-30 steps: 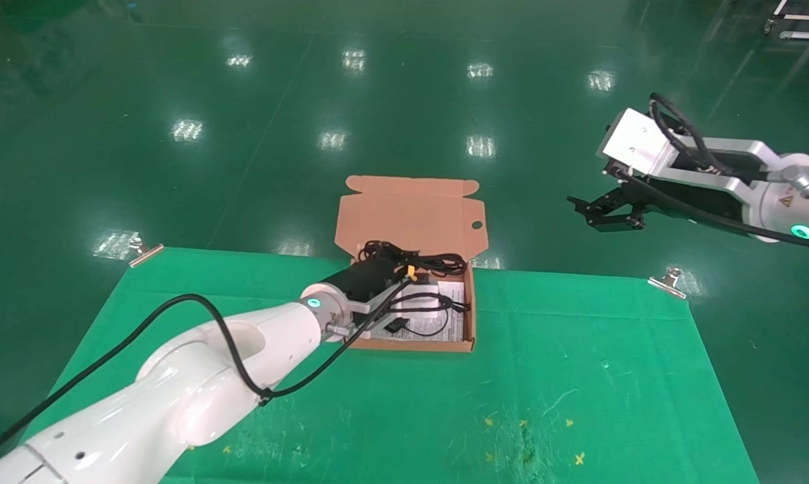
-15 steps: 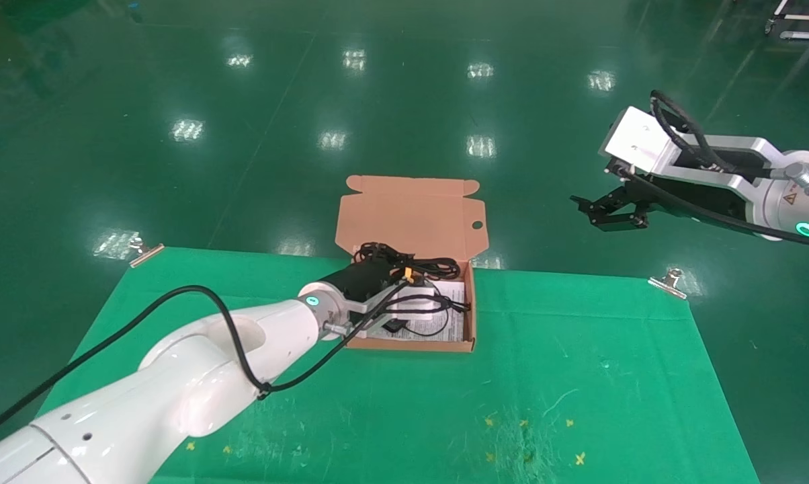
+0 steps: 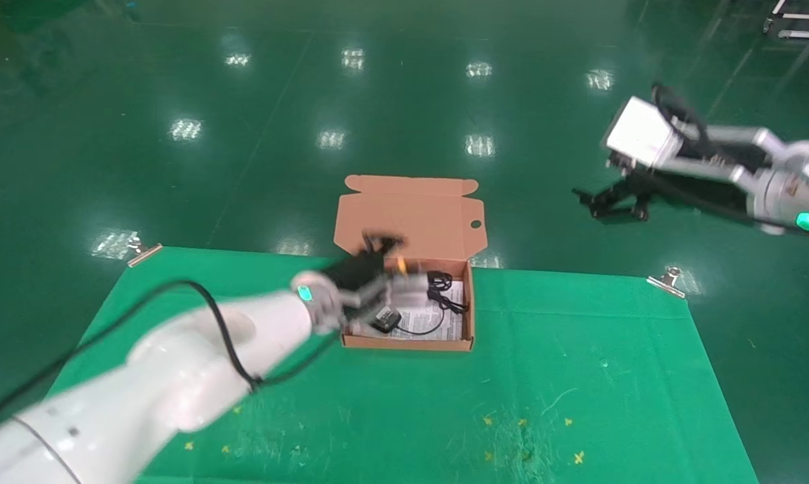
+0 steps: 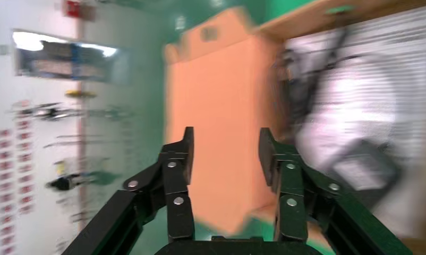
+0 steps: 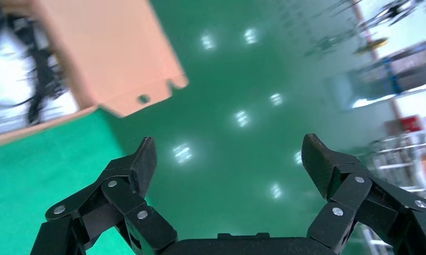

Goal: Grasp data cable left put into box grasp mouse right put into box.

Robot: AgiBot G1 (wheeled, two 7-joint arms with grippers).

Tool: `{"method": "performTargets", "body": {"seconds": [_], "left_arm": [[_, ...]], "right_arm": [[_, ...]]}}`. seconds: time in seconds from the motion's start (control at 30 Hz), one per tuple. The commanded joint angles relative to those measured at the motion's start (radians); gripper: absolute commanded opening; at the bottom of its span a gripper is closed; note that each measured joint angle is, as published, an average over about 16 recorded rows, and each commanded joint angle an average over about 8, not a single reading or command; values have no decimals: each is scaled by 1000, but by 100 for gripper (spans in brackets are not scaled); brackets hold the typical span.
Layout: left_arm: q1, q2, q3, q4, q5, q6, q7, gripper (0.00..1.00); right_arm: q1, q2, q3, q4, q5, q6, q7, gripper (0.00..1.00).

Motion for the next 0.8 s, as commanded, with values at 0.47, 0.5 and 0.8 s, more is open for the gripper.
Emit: {"method": "performTargets", "body": {"seconds": [0.47,0.5,0.8], "left_arm": [[-70,-35,-99,22,-72,-8,-12,100],[-63,-47,-111,14,-97,14,-9,100],[4,-159,-220,-65,-341,220,17,100]], "right_arm": [[60,30,24,6,66,-119,-93,100],[50,31,32,5,85,-128,-98,100],[-45,44,104,-5,275,-218,-148,100]]}}
